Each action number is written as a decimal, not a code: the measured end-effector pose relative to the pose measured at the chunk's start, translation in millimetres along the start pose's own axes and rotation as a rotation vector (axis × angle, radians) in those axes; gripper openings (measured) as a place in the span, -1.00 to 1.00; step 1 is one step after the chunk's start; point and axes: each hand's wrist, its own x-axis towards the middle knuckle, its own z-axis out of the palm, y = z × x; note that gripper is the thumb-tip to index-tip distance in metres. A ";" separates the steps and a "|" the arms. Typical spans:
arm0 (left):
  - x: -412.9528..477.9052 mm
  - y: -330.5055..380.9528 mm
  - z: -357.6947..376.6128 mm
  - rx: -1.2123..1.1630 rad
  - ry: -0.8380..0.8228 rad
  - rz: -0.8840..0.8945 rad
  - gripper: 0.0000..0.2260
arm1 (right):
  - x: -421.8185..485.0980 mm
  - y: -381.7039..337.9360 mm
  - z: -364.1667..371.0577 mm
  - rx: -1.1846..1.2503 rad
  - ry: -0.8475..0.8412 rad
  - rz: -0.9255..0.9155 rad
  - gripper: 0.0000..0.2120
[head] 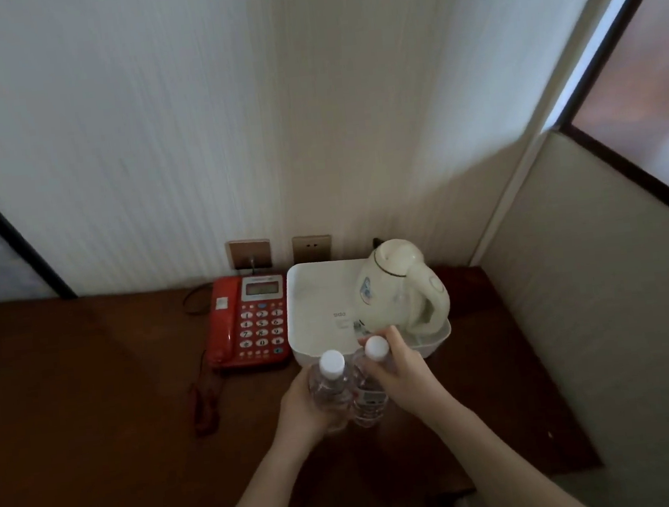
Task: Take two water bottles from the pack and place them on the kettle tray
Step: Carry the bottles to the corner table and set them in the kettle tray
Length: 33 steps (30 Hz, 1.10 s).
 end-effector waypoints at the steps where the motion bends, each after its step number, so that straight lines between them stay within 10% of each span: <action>1: -0.5 1.0 -0.3 0.001 -0.004 -0.009 -0.61 | 1.0 0.9 -0.4 -0.006 -0.011 0.000 -0.75; 13: -2.8 14.3 -8.2 0.004 -0.104 0.120 -0.50 | 5.6 11.3 -5.7 -0.056 -0.114 0.005 -0.68; 18: -0.5 16.7 -37.4 0.010 -0.225 0.122 0.16 | 8.7 3.3 -16.7 -0.220 -0.149 -0.130 -0.53; 25: -12.6 54.3 -59.5 0.716 -0.109 0.605 -0.45 | 9.8 -9.5 -26.9 -0.747 -0.107 -0.463 -0.66; 33: -4.2 71.9 -57.0 0.771 -0.214 0.666 -0.84 | 17.4 -17.7 -26.4 -0.711 -0.183 -0.440 -0.75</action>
